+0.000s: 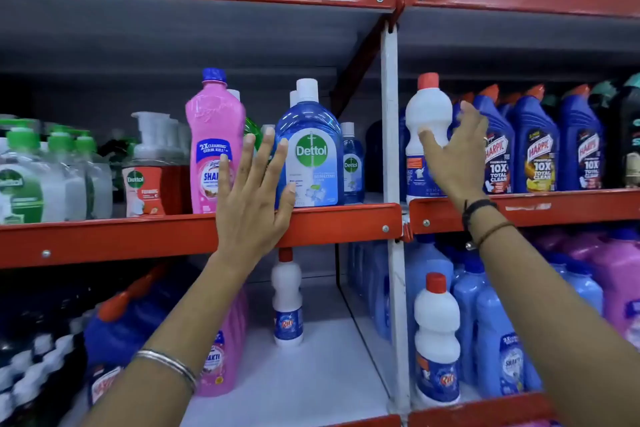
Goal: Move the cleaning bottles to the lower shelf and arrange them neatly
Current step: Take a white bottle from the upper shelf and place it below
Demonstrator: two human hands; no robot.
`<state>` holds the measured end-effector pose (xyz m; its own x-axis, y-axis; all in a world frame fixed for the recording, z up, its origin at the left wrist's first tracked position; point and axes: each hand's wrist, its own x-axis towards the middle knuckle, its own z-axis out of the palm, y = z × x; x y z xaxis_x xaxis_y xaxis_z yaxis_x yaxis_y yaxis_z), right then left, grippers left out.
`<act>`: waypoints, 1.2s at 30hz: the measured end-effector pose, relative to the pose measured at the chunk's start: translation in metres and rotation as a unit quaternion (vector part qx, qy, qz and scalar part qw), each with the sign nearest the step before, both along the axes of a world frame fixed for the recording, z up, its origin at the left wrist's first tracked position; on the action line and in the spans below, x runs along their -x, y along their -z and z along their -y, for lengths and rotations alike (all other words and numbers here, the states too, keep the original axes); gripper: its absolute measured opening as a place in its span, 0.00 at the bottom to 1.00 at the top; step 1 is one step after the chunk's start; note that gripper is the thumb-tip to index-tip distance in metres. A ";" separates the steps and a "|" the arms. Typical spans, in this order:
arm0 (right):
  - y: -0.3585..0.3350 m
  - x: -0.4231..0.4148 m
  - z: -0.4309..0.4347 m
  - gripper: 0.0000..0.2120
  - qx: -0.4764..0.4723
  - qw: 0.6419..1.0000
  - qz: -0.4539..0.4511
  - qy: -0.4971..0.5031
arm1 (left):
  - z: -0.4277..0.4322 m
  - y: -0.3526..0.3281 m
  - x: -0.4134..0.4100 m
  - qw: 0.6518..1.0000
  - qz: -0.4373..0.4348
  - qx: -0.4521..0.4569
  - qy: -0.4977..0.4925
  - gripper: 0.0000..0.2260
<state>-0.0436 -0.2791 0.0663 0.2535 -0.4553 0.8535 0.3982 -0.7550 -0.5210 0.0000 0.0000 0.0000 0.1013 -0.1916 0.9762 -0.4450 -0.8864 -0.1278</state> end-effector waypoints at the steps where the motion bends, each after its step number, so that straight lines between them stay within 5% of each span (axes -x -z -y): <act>1: -0.001 -0.004 0.004 0.35 -0.030 0.999 -0.017 -0.040 | 0.001 -0.001 0.001 1.000 0.002 0.002 -0.011 0.28; 5: -0.006 -0.011 0.012 0.29 -0.067 0.982 -0.109 -0.136 | 0.001 -0.002 -0.003 0.999 -0.002 0.002 -0.044 0.26; 14: -0.018 0.023 0.010 0.35 -0.060 0.988 -0.106 -0.090 | 0.000 -0.001 0.001 0.997 -0.016 -0.033 -0.068 0.25; 23: -0.012 0.057 -0.006 0.33 -0.097 0.990 0.026 -0.100 | -0.010 0.001 0.002 0.995 -0.030 -0.066 -0.069 0.25; 29: -0.014 0.077 -0.013 0.34 -0.157 0.959 0.065 -0.228 | -0.011 0.002 0.001 0.994 -0.021 -0.082 -0.073 0.24; 36: 0.043 0.086 -0.056 0.26 -0.102 0.944 0.014 -0.313 | -0.020 0.002 0.001 0.992 -0.025 -0.112 -0.053 0.23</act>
<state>-0.1293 -0.2231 0.0229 0.5059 -0.3787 0.7751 0.7493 -0.2522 -0.6123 -0.0011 0.0205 -0.0021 0.1797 -0.3884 0.9038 -0.3615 -0.8805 -0.3065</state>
